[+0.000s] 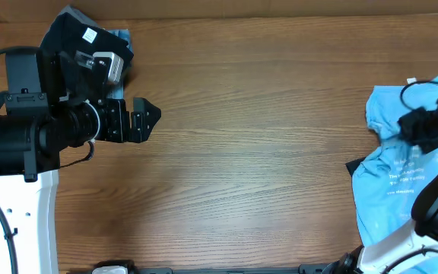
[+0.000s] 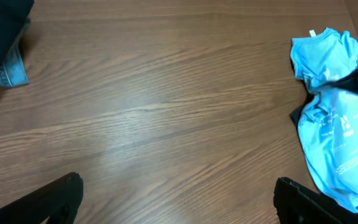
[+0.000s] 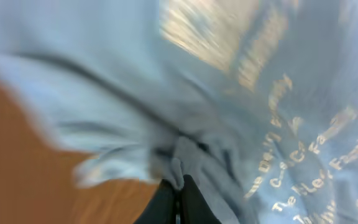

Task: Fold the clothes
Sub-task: 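Reach the right gripper to the light-blue T-shirt and grasp its edge, then lift and drag the blue T-shirt leftward to spread it on the table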

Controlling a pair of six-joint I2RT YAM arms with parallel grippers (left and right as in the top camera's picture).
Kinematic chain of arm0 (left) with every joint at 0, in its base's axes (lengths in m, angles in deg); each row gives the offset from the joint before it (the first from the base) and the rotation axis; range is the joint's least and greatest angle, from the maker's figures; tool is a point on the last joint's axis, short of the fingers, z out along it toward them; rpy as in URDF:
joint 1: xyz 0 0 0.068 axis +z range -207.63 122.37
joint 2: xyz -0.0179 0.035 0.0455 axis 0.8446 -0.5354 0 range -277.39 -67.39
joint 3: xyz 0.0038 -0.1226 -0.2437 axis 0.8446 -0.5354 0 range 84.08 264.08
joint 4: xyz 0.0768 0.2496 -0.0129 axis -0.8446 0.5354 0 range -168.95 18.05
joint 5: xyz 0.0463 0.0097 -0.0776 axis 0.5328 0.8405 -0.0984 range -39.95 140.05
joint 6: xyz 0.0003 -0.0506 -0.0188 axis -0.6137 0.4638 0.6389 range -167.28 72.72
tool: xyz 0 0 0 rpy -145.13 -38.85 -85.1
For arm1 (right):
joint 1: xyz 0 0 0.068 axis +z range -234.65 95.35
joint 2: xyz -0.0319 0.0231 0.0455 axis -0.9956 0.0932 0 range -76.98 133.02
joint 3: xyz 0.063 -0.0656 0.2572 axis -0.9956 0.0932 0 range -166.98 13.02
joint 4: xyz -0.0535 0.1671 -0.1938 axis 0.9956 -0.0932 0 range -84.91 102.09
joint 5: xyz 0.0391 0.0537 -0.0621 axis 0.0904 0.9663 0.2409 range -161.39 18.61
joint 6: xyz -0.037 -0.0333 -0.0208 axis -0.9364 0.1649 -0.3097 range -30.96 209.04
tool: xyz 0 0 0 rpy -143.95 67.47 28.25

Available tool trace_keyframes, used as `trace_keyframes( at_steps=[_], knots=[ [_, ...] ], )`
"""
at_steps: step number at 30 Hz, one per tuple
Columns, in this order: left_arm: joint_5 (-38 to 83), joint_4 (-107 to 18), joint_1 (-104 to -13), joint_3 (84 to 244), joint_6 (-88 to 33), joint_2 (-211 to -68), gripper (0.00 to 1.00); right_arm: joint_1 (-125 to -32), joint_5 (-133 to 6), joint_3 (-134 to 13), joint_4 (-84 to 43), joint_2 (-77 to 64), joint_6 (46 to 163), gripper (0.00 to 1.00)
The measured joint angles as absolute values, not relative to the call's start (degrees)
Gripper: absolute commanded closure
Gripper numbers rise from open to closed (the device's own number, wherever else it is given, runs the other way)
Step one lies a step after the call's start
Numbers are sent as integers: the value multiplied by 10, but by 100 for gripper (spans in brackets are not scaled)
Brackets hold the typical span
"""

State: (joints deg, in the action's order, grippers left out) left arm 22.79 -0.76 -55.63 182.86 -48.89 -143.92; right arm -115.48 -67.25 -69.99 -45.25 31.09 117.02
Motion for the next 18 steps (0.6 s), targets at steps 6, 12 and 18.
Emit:
trace_keyframes(
  at_steps=[6, 12, 18],
  knots=[
    [228, -10, -556, 1829, -489, -1439, 0, -1153, -594, -868, -464, 228, 1093, 96],
    [227, -10, -556, 1831, -489, -1439, 0, -1121, -536, -1077, -502, 173, 1056, 96],
    [227, -10, -551, 1886, -482, -1439, 0, -981, -441, -1244, -549, 161, 1047, 95]
  ],
)
